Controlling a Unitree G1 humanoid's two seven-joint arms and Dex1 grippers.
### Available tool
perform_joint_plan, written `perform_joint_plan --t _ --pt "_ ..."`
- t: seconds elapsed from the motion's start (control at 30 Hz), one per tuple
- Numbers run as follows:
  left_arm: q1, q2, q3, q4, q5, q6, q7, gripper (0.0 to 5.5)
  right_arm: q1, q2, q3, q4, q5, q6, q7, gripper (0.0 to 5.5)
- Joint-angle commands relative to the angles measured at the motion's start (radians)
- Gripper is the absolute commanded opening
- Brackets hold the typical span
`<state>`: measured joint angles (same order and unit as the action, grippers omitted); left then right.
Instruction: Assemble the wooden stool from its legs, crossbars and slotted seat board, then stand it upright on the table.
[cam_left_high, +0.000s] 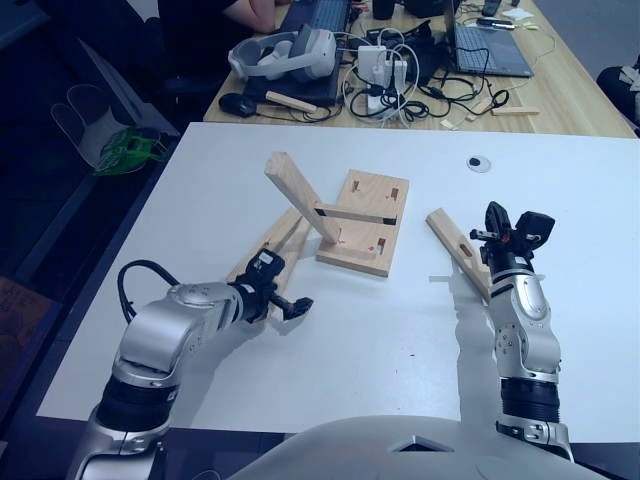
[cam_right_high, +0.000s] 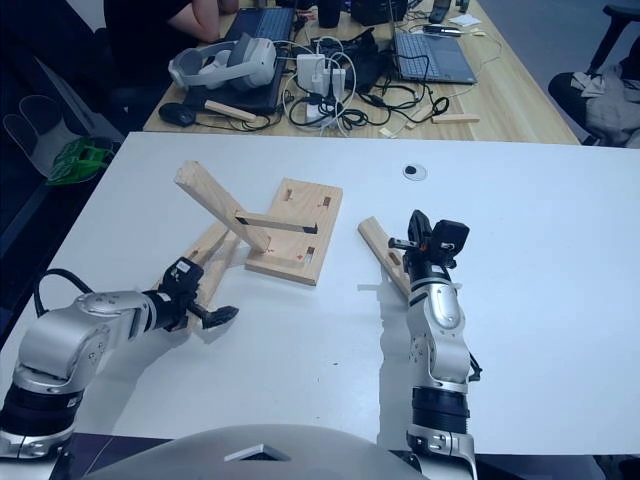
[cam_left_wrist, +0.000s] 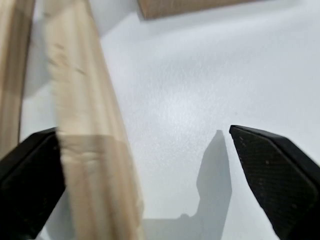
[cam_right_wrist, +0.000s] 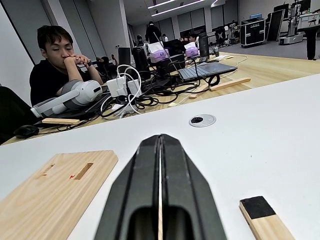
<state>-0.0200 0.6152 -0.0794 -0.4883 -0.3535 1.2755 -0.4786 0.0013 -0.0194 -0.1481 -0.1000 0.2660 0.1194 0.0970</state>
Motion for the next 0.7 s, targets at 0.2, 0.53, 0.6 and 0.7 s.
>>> perform_joint_plan --t 0.2,0.53,0.6,0.7 --pt "0.005 -0.03 0.013 0.011 0.005 0.019 0.058 5.23 -0.009 -0.005 -0.002 0.015 -0.002 -0.003 0.002 0.0" --pt "0.007 -0.016 0.015 0.049 0.02 -0.009 0.075 3.67 -0.013 0.002 -0.009 0.016 0.004 -0.01 -0.007 0.0" --pt "0.007 -0.017 0.018 0.055 0.018 -0.014 0.075 3.35 -0.014 0.004 -0.011 0.016 0.006 -0.011 -0.008 0.0" --pt "0.004 -0.02 0.025 0.059 0.015 -0.025 0.075 2.94 -0.016 0.005 -0.017 0.018 0.009 -0.013 -0.01 0.0"
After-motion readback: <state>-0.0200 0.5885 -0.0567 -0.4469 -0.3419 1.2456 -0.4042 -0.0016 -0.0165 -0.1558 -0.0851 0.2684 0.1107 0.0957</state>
